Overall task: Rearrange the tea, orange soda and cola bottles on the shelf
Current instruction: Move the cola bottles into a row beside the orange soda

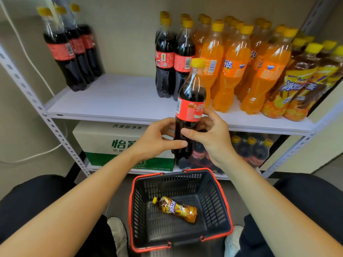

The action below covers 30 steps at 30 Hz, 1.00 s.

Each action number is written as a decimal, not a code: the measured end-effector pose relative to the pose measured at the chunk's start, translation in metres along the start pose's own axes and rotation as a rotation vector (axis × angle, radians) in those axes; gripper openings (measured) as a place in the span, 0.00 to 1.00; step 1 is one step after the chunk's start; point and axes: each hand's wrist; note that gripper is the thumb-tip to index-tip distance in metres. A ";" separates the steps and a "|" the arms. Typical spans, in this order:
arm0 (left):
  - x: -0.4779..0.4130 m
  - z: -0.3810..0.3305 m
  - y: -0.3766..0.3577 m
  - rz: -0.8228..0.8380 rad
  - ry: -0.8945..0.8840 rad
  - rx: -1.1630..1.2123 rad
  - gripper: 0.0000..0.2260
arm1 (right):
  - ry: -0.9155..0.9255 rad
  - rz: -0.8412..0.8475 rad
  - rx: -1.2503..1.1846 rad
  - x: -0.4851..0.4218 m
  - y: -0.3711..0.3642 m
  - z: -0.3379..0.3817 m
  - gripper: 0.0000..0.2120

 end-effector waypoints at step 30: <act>-0.085 -0.007 0.052 -0.634 -0.052 -0.209 0.26 | 0.271 0.160 1.114 -0.029 0.014 -0.060 0.30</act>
Point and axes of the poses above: each hand's wrist, its own x-axis away from the middle knuckle, its own y-axis out of the back of the hand, z = x × y, and after that the axes turned 1 degree about -z, right-handed
